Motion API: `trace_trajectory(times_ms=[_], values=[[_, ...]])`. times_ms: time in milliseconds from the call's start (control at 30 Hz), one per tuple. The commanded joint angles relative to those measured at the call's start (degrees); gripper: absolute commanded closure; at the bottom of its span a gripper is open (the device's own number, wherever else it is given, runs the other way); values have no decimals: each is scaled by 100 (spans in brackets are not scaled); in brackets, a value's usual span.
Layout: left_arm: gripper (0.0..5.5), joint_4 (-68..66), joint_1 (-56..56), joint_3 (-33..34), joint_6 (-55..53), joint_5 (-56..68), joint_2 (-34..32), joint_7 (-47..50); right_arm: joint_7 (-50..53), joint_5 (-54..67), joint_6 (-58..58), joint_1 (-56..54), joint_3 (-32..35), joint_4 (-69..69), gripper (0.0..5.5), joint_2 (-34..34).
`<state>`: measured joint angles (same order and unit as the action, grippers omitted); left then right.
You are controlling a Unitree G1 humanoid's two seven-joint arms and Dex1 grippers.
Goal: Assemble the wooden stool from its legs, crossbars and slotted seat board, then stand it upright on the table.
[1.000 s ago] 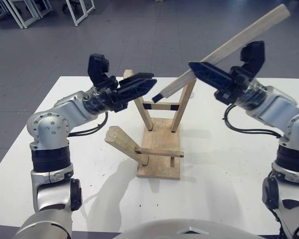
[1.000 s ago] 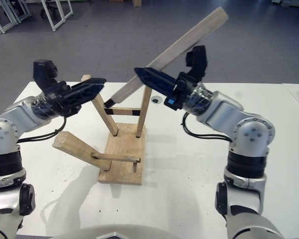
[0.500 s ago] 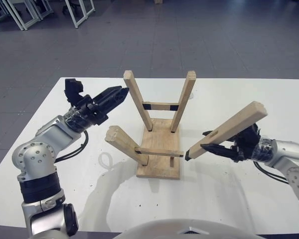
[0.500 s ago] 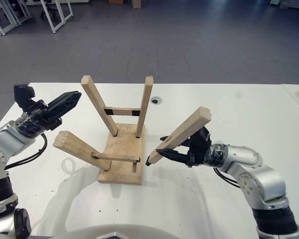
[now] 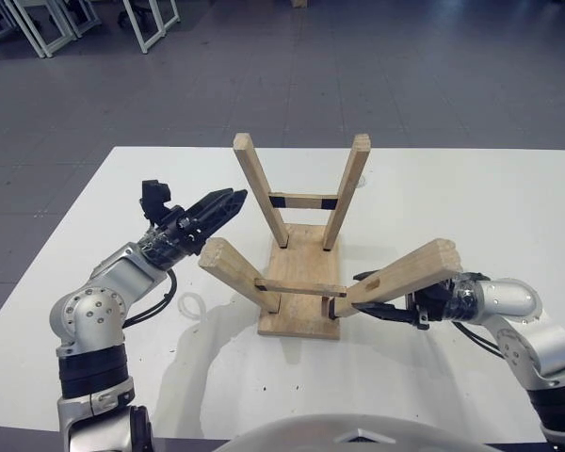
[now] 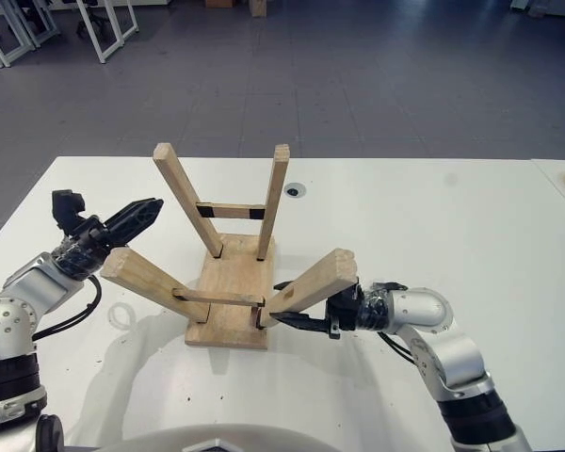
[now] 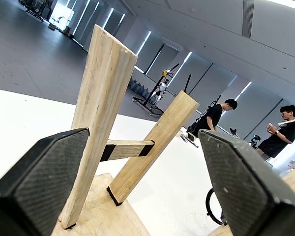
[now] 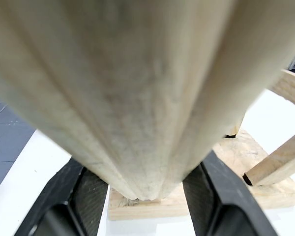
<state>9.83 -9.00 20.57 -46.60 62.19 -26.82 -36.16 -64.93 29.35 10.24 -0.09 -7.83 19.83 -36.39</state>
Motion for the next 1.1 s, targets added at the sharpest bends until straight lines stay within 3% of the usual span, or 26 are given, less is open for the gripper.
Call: trace_trajectory(times_ms=[33,400,700,1100], values=[[140,5,-2,-98,100,-138,84,30,74,-118,-76,-49,-53,10,347,87],[140,-10,-132,-135,18,-120,7,30,39,-894,-892,77,-504,-892,347,169],[140,266,21,-71,101,-82,138,246,706,-1255,902,-556,-824,181,347,-320],[140,404,133,-29,221,-64,249,449,1054,-1810,802,-128,-1249,100,347,-582]])
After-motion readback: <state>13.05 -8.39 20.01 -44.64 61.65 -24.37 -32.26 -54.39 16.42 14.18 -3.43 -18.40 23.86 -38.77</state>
